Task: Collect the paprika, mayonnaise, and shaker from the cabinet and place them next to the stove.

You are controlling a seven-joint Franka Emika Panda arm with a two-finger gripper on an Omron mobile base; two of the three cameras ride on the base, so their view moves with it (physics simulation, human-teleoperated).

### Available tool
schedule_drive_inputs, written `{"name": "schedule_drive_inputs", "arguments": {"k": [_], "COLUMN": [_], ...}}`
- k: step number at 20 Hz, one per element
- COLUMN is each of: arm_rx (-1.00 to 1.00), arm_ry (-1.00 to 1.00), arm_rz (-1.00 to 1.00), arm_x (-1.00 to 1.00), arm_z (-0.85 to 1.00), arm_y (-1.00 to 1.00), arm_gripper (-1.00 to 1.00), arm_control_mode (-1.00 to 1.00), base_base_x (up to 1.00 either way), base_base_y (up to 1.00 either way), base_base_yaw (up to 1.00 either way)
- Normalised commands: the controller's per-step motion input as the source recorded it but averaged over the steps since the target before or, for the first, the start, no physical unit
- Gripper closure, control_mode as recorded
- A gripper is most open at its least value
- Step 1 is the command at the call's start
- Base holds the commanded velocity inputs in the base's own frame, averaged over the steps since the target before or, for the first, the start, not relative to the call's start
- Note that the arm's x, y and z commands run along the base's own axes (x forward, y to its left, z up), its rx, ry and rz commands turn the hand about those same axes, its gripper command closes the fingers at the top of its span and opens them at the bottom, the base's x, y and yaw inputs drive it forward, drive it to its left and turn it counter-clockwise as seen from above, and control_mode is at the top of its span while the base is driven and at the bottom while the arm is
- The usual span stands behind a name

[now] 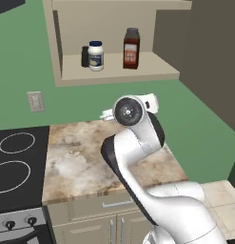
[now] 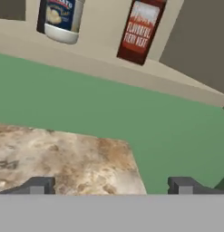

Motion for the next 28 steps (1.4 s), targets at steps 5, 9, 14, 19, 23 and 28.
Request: {"name": "schedule_drive_inputs", "arguments": {"k": [5, 9, 14, 19, 23, 28], "arm_rx": [-0.03, 0.0, 0.0, 0.0, 0.0, 0.0], "arm_ry": [-0.24, -0.16, -0.09, -0.01, 0.0, 0.0], "arm_rz": [-0.05, 0.0, 0.0, 0.0, 0.0, 0.0], "arm_x": [0.18, 0.21, 0.34, 0.35, 0.15, 0.03], "arm_z": [0.64, 0.71, 0.61, 0.43, 0.12, 0.02], "arm_y": [0.19, 0.0, -0.03, -0.17, 0.0, -0.07], "arm_gripper": [-1.0, -1.0, -1.0, -1.0, -1.0, -1.0], "arm_control_mode": [-1.0, -1.0, -1.0, -1.0, -1.0, -1.0], "base_base_x": [0.0, 0.0, 0.0, 0.0, 0.0, 0.0], "base_base_y": [0.0, 0.0, 0.0, 0.0, 0.0, 0.0], "base_base_yaw": [0.0, 0.0, 0.0, 0.0, 0.0, 0.0]}}
